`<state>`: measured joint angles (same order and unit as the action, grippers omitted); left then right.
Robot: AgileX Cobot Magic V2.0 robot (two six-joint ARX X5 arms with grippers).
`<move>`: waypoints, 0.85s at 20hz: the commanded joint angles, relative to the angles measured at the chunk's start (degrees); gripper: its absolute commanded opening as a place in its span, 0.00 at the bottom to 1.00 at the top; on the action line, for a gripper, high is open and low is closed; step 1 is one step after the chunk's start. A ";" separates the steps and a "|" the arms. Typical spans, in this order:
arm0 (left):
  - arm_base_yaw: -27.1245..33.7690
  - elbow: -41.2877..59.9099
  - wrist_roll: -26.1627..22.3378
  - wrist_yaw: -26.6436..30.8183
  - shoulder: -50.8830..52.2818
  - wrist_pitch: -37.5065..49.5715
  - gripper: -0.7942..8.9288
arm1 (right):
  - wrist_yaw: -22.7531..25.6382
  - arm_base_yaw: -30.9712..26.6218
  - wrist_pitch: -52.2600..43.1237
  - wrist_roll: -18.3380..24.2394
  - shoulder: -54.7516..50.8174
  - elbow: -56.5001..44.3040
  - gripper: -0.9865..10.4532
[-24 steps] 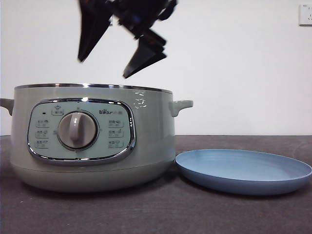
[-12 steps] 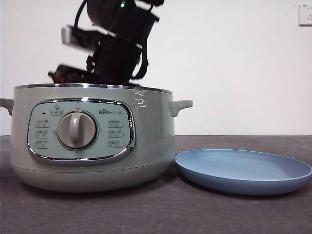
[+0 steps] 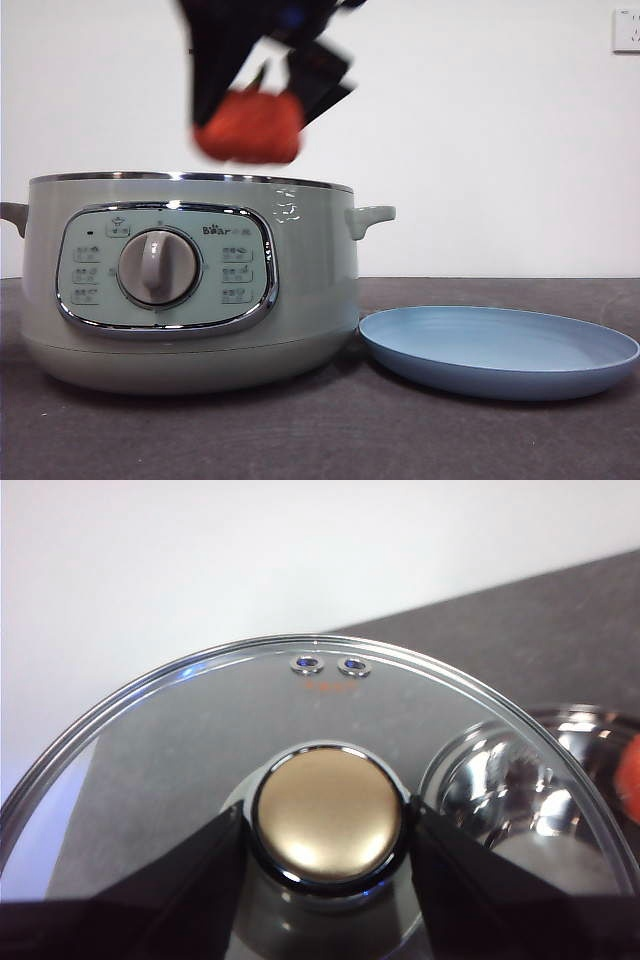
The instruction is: Take the pumpkin out from the steamer,put the pumpkin in the blue plate,close the lid
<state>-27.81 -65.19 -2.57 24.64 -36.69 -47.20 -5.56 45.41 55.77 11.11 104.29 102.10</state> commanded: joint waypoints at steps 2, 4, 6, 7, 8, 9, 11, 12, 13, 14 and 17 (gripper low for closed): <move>0.04 -0.55 -0.44 -1.55 -0.48 4.33 0.07 | 0.24 -6.34 10.69 -5.27 -6.49 0.07 0.08; 0.02 -0.55 -0.44 -3.13 -1.84 5.51 0.07 | 6.43 -11.19 18.32 -10.73 -8.24 -0.04 0.08; 0.02 -0.55 -0.44 -4.33 -3.17 6.45 0.07 | 14.60 -13.16 20.46 -14.38 -9.27 -2.10 0.08; 0.02 -0.55 -0.44 -4.79 -3.19 6.47 0.07 | 17.09 -13.70 19.87 -15.69 -10.29 -4.22 0.08; 0.02 -0.55 -0.44 -5.84 -3.93 6.64 0.07 | 19.04 -13.97 18.69 -16.68 -11.56 -6.91 0.08; 0.02 -0.55 -0.44 -6.86 -4.42 6.75 0.07 | 19.65 -13.97 16.20 -17.09 -12.98 -10.21 0.08; 0.02 -0.55 -0.44 -7.08 -5.33 7.28 0.07 | 19.06 -13.94 8.74 -17.18 -16.39 -18.12 0.08; 0.02 -0.55 -0.44 -7.08 -5.68 7.43 0.07 | 19.04 -13.92 4.61 -17.25 -17.88 -22.27 0.08; 0.02 -0.55 -0.44 -7.26 -5.73 7.43 0.07 | 18.99 -13.88 0.52 -17.27 -19.32 -26.40 0.08; 0.02 -0.55 -0.44 -7.69 -5.95 7.67 0.07 | 18.84 -13.84 -3.45 -17.25 -20.31 -30.27 0.08; 0.02 -0.55 -0.44 -8.57 -6.62 8.72 0.07 | 14.60 -14.23 -14.03 -16.61 -20.68 -39.34 0.08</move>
<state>-27.81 -65.19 -2.57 15.79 -43.79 -41.36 9.41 31.22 42.94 -5.37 83.44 63.70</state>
